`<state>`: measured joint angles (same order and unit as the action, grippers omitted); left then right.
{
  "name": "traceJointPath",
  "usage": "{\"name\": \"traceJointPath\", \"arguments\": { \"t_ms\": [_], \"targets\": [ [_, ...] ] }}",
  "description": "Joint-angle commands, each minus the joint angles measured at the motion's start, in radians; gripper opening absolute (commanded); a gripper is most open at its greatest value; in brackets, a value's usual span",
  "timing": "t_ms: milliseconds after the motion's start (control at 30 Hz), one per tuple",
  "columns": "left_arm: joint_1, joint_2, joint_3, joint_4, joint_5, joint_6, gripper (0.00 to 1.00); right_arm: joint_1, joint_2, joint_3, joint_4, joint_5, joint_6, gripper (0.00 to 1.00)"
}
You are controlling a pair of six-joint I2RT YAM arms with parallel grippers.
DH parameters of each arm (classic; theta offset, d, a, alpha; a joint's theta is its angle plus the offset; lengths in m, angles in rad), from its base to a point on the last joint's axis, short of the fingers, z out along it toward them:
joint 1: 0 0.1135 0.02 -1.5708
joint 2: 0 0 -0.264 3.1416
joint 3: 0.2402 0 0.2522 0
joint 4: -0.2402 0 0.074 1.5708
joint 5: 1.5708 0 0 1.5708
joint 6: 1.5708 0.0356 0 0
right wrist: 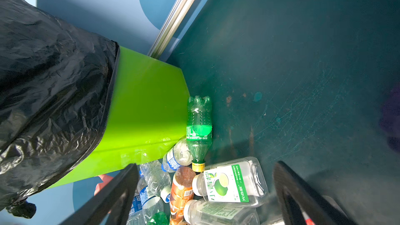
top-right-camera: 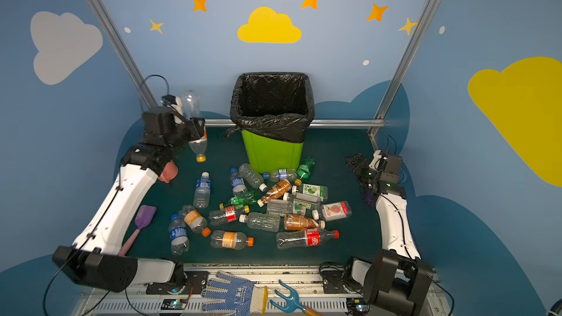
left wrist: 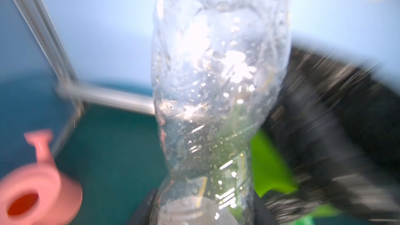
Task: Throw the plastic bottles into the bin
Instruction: 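Lift the crushed bottle with the left gripper and release it over the bin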
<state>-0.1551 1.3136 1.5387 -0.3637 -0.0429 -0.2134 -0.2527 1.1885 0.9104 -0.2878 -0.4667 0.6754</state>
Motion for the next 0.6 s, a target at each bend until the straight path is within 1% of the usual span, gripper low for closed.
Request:
{"name": "traceJointPath", "arguments": {
  "t_ms": [0,67,133,233,267,333,367,400,433,467,500,567],
  "targets": [
    [0.006,-0.048,-0.006,0.329,0.051,-0.012,0.49,-0.020,-0.031,0.000,0.019,-0.017,0.010,0.95],
    [0.001,-0.016,0.037,0.448,0.117,-0.060,0.49,-0.031,-0.046,-0.014,0.024,-0.029,0.018,0.96],
    [-0.020,0.068,0.140,0.479,0.183,-0.077,0.49,-0.043,-0.062,-0.026,0.021,-0.040,0.022,0.95],
    [-0.097,0.255,0.370,0.404,0.228,-0.074,0.49,-0.057,-0.090,-0.039,0.010,-0.049,0.023,0.96],
    [-0.139,0.343,0.488,0.319,0.212,-0.050,0.50,-0.060,-0.097,-0.043,0.007,-0.054,0.023,0.95],
    [-0.215,0.575,0.871,0.018,0.169,0.008,0.54,-0.062,-0.111,-0.050,0.009,-0.065,0.024,0.95],
    [-0.249,0.728,1.146,-0.154,0.162,0.018,0.56,-0.061,-0.113,-0.051,0.007,-0.074,0.024,0.95],
    [-0.277,0.895,1.434,-0.289,0.156,0.021,0.60,-0.063,-0.115,-0.049,-0.002,-0.081,0.019,0.96],
    [-0.296,0.965,1.562,-0.329,0.134,0.023,0.63,-0.063,-0.116,-0.045,-0.012,-0.085,0.016,0.95],
    [-0.318,0.942,1.498,-0.298,0.087,0.017,0.71,-0.066,-0.120,-0.040,-0.025,-0.090,0.013,0.95],
    [-0.329,0.892,1.395,-0.251,0.066,0.017,0.77,-0.072,-0.127,-0.036,-0.036,-0.096,0.009,0.96],
    [-0.332,0.784,1.206,-0.159,0.068,0.004,0.81,-0.078,-0.145,-0.036,-0.049,-0.097,0.000,0.96]
  ]
}}
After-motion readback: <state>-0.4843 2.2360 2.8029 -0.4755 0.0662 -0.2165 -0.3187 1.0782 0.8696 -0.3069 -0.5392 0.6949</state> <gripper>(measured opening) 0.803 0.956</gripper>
